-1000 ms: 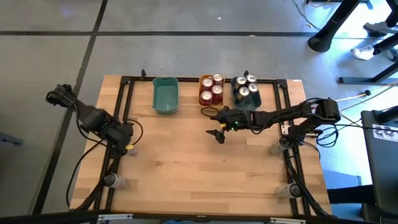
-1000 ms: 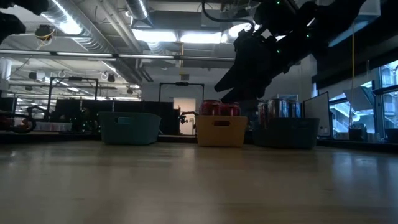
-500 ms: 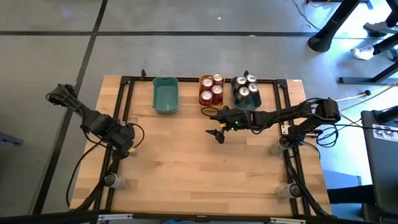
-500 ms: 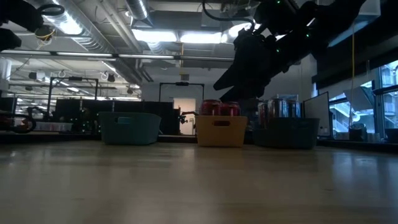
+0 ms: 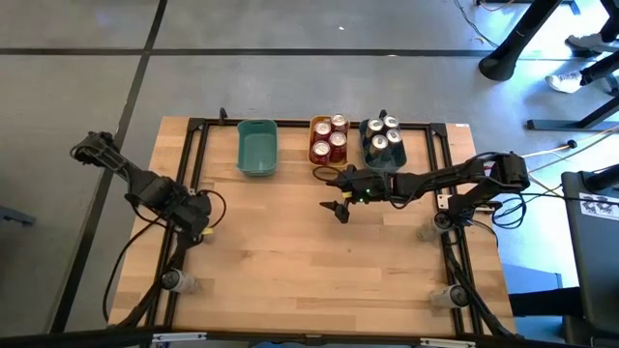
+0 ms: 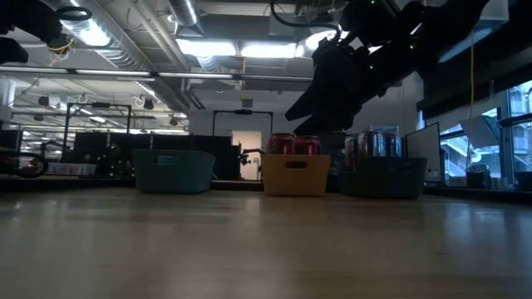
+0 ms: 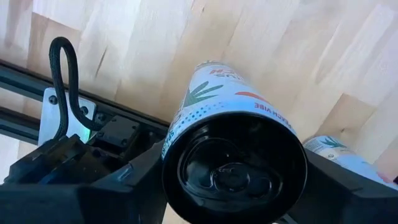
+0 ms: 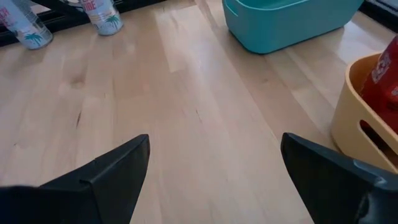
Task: Sort soda cans
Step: Put the top left white pink soda can into the green bin
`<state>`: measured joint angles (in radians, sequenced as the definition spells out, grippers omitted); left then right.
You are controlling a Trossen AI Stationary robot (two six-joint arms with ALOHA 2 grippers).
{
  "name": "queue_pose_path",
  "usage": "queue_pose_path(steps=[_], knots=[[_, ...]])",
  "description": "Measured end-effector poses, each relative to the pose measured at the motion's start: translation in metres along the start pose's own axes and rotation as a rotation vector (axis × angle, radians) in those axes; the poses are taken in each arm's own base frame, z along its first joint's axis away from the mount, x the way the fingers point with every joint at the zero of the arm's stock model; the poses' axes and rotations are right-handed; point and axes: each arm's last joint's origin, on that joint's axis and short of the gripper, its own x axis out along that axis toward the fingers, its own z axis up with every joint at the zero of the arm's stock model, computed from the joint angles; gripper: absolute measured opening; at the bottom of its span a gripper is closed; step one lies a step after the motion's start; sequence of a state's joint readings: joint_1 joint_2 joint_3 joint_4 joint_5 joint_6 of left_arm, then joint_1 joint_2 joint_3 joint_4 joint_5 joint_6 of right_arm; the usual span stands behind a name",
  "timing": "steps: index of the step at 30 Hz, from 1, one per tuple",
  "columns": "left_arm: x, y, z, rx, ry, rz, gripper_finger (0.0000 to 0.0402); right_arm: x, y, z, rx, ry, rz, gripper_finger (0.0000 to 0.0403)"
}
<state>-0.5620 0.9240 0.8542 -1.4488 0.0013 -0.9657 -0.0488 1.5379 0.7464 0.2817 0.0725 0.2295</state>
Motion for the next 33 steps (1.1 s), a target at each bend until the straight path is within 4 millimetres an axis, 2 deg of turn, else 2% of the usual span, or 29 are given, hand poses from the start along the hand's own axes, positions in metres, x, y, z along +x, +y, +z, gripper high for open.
queue_pose_path(steps=[7, 12, 22, 27, 33], knots=[[-0.024, 0.002, 0.012, -0.064, -0.064, -0.065, 0.0246, 0.000, 0.003, 0.000, -0.018, -0.008, -0.004, 0.0360], [-0.047, 0.004, 0.028, -0.079, -0.140, -0.079, 0.0246, 0.000, 0.003, 0.000, -0.018, -0.011, -0.005, 0.0360], [-0.079, 0.012, 0.086, 0.044, -0.227, 0.012, 0.0246, 0.000, 0.003, 0.000, -0.005, -0.014, -0.011, 0.0360], [-0.091, 0.030, 0.118, 0.093, -0.233, 0.055, 0.0246, 0.000, 0.003, 0.002, 0.025, -0.034, -0.034, 0.0360], [-0.099, 0.062, 0.150, 0.097, -0.214, 0.113, 0.0246, -0.001, 0.003, 0.003, 0.028, -0.044, -0.039, 0.0360]])
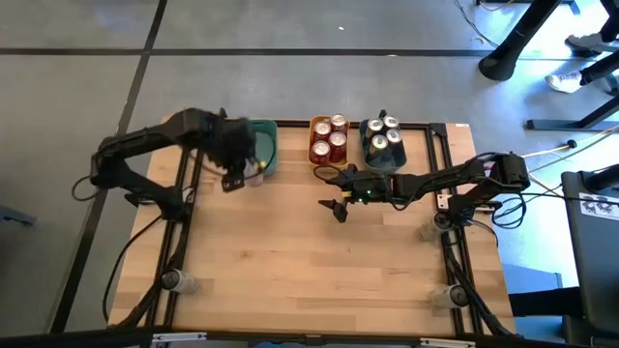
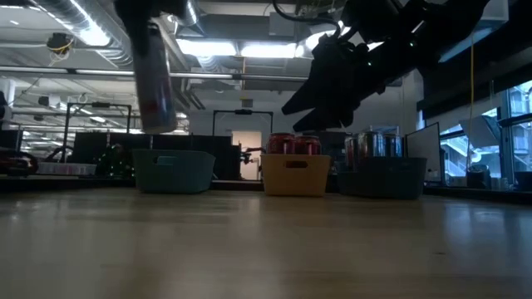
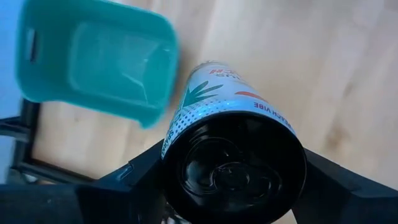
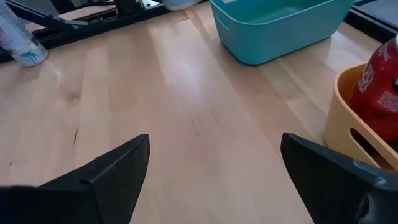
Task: Sort soda cans
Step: Put the top left white pink soda can into the green bin
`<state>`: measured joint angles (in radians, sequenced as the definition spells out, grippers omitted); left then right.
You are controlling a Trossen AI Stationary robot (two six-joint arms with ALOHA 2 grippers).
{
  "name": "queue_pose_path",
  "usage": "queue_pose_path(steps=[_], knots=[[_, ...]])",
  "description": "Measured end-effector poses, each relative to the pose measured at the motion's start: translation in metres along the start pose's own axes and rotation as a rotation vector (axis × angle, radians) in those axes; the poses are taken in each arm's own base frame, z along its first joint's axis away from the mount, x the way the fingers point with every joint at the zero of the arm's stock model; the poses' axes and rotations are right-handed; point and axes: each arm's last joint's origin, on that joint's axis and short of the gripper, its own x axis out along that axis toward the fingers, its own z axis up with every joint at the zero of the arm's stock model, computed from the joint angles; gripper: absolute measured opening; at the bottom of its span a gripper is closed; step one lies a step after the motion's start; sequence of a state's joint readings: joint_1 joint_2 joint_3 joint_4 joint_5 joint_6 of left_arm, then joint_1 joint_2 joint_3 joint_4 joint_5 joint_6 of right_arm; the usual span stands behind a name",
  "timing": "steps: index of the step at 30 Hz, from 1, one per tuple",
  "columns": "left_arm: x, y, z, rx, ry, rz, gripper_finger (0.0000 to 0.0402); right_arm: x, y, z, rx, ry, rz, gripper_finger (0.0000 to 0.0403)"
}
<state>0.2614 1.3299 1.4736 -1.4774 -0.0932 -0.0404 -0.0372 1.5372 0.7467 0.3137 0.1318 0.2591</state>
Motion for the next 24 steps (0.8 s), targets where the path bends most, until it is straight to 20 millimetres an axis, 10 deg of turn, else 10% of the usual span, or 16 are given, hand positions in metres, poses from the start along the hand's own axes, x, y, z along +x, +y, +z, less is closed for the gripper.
queue_pose_path(steps=[24], knots=[[0.093, 0.147, 0.055, -0.133, 0.168, 0.068, 0.0246, 0.025, 0.000, -0.020, -0.010, 0.032, 0.002, 0.0360]])
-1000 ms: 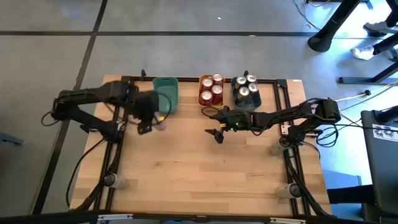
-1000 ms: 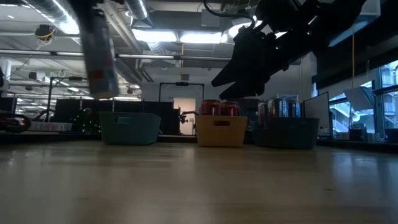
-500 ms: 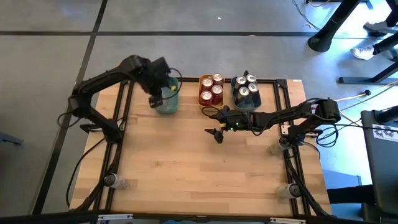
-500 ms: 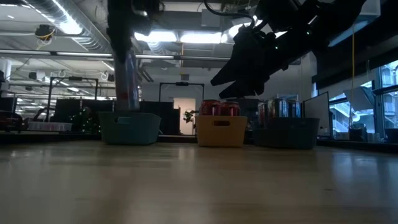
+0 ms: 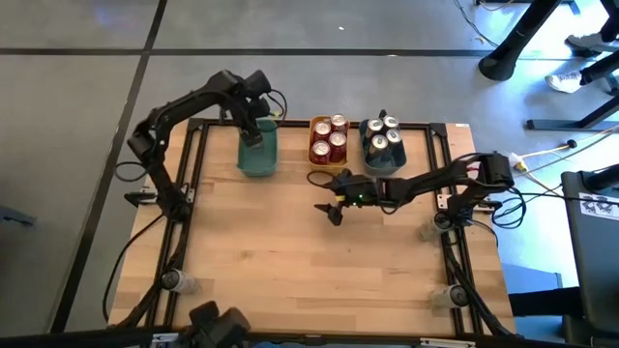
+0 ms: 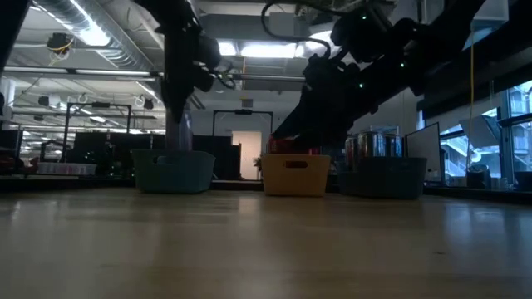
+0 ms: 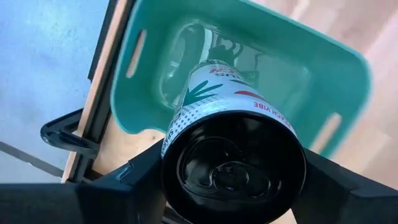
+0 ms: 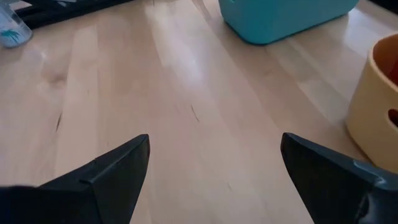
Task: Sort soda cans
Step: Put the top left white pink soda can into the green bin
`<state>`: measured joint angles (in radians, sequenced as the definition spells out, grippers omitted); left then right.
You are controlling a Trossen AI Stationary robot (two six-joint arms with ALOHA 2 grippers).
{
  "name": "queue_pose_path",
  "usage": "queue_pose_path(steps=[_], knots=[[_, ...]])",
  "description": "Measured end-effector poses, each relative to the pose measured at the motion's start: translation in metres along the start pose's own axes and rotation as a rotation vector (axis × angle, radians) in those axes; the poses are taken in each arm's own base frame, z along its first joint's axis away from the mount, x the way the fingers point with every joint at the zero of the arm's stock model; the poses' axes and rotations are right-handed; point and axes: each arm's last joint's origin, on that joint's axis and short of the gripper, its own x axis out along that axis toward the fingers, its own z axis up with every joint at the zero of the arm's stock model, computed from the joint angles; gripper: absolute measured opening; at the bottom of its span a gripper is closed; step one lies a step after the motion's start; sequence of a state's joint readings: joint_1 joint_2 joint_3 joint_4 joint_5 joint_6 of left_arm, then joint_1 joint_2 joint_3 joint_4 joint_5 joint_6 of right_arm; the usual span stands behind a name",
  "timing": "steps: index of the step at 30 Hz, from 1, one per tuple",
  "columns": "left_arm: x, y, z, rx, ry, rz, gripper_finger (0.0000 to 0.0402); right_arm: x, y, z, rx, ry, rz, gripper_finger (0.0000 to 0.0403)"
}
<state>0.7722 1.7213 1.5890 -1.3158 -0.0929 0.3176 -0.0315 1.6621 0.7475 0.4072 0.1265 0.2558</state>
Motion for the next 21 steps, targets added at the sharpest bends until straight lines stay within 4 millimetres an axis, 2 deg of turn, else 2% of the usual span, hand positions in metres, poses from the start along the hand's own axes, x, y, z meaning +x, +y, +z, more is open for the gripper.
queue_pose_path(steps=[7, 12, 21], knots=[[0.010, 0.012, 0.010, -0.061, -0.058, 0.017, 0.0246, 0.005, 0.000, -0.004, 0.001, 0.005, 0.005, 0.0360], [0.010, 0.013, 0.014, -0.071, -0.102, 0.013, 0.0246, 0.005, 0.001, -0.001, 0.006, -0.029, 0.031, 0.0360], [0.031, 0.013, 0.019, -0.074, -0.040, -0.016, 0.0246, 0.005, 0.002, 0.000, 0.006, -0.034, 0.042, 0.0360]])
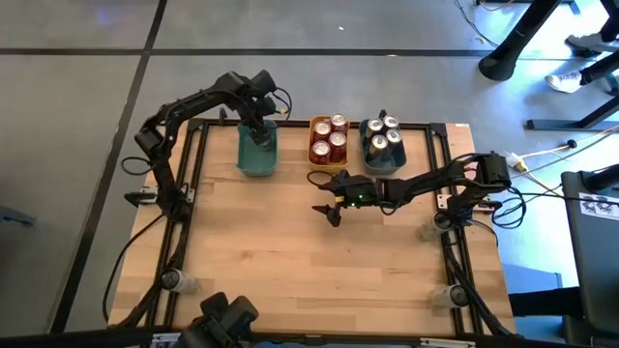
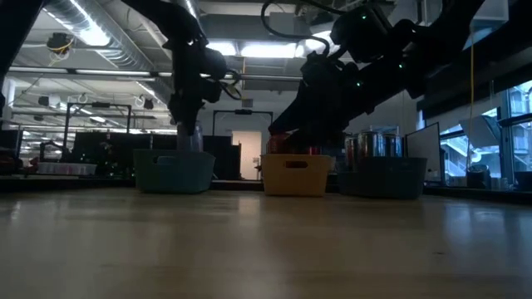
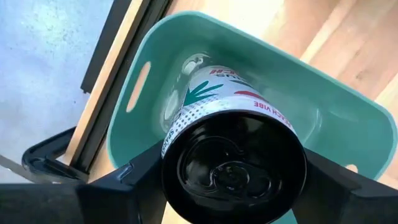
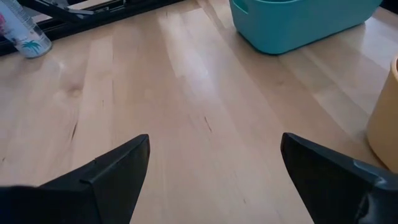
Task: Sort soda cans
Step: Put the top left white pink soda can into the green bin, then put the bottom left white pink soda can into the green bin
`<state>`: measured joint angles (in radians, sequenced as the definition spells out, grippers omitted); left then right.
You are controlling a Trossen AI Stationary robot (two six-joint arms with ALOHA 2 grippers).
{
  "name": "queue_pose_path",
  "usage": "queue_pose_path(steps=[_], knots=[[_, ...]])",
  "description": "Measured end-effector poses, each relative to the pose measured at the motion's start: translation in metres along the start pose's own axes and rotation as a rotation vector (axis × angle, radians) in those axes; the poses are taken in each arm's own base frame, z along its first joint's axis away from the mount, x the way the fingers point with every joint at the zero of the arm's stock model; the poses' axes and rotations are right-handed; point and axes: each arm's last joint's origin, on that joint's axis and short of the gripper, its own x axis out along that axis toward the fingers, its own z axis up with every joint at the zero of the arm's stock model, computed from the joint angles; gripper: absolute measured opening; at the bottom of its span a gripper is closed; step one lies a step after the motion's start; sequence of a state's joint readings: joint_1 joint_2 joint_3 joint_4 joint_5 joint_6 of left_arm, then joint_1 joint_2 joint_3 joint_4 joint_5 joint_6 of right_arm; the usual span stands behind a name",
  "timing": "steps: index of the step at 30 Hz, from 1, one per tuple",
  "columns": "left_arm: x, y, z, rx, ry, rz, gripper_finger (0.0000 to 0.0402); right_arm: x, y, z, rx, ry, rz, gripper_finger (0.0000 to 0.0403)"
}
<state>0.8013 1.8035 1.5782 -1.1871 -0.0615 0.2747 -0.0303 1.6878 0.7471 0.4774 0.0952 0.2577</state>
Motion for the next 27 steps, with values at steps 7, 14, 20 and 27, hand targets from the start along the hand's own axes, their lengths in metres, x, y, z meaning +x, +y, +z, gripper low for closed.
queue_pose_path(steps=[7, 14, 20, 27], knots=[[0.001, 0.002, 0.007, 0.006, -0.062, 0.016, 0.0287, 0.000, 0.005, -0.001, -0.007, 0.003, 0.015, 0.0360], [0.001, 0.002, 0.009, 0.017, -0.077, 0.025, 0.0322, -0.001, 0.006, -0.002, -0.008, 0.004, 0.018, 0.0360], [0.000, 0.001, 0.003, 0.023, -0.023, 0.029, 0.0322, -0.001, 0.006, -0.002, -0.008, 0.004, 0.017, 0.0360], [-0.030, -0.002, -0.006, 0.004, -0.032, 0.131, 0.0322, -0.001, 0.006, -0.002, -0.007, 0.006, 0.017, 0.0360]])
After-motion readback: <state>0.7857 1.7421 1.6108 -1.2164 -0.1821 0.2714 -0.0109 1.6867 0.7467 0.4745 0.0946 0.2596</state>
